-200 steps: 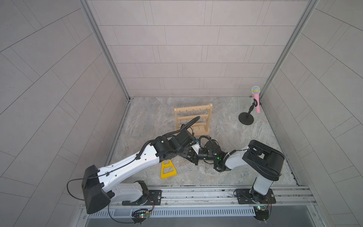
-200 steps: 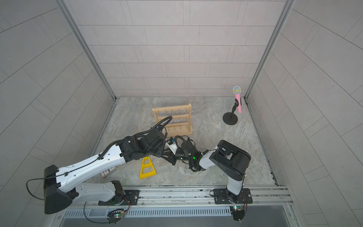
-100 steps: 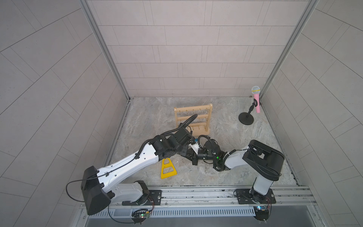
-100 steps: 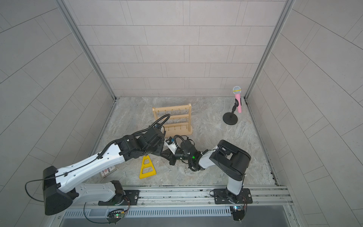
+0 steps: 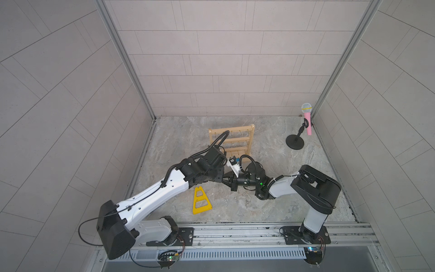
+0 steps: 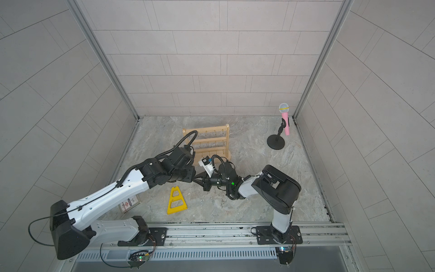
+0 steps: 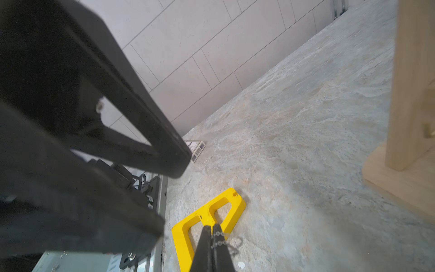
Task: Hang the necklace on the jewelry display stand
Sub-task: Pick up the necklace from the center of the board.
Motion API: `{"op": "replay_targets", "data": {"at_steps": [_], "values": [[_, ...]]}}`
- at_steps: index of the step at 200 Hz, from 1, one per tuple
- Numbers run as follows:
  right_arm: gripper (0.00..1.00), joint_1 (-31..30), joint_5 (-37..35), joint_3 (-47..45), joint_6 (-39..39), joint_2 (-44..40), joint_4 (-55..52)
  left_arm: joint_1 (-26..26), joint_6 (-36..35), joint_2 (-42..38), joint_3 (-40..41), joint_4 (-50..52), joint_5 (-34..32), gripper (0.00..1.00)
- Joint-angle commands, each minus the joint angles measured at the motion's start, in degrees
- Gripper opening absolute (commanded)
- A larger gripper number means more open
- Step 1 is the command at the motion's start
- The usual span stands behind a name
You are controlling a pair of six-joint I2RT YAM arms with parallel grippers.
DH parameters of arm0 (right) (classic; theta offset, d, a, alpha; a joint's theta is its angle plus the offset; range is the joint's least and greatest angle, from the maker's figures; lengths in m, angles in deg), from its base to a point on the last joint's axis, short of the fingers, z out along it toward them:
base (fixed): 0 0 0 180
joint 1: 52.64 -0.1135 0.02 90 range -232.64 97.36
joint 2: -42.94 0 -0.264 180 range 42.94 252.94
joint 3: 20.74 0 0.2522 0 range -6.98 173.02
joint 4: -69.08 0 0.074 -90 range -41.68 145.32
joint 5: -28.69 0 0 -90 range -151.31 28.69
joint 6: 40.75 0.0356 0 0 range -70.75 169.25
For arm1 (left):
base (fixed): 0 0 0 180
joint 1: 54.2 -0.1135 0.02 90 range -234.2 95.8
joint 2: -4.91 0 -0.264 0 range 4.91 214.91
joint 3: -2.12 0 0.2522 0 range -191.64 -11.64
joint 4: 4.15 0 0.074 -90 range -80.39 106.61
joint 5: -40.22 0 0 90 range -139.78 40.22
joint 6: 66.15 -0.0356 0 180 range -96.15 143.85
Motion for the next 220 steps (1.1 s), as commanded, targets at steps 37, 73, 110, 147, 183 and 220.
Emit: {"op": "replay_targets", "data": {"at_steps": [37,73,110,147,183,220], "values": [[0.00,3.1,8.8,6.6,5.5,-8.0,-17.8,-9.3,-6.4,-2.2,-3.2,-0.3,8.1,0.57],[0.00,4.3,8.5,12.5,1.9,-13.7,-37.5,-14.9,-13.3,-7.9,0.8,-2.5,13.6,0.58],[0.00,5.6,7.7,16.8,0.6,-18.4,-49.4,-15.4,-15.9,-12.8,6.7,-9.9,21.0,0.51],[0.00,6.1,5.3,21.2,0.0,-22.6,-59.1,-14.2,-14.9,-17.6,11.5,-17.5,27.4,0.49],[0.00,6.4,3.2,24.3,0.7,-24.7,-64.3,-9.6,-13.9,-20.8,15.0,-23.5,24.8,0.50],[0.00,6.4,2.6,25.5,2.0,-25.1,-65.4,-8.4,-13.0,-21.2,16.0,-26.9,21.6,0.49]]}}
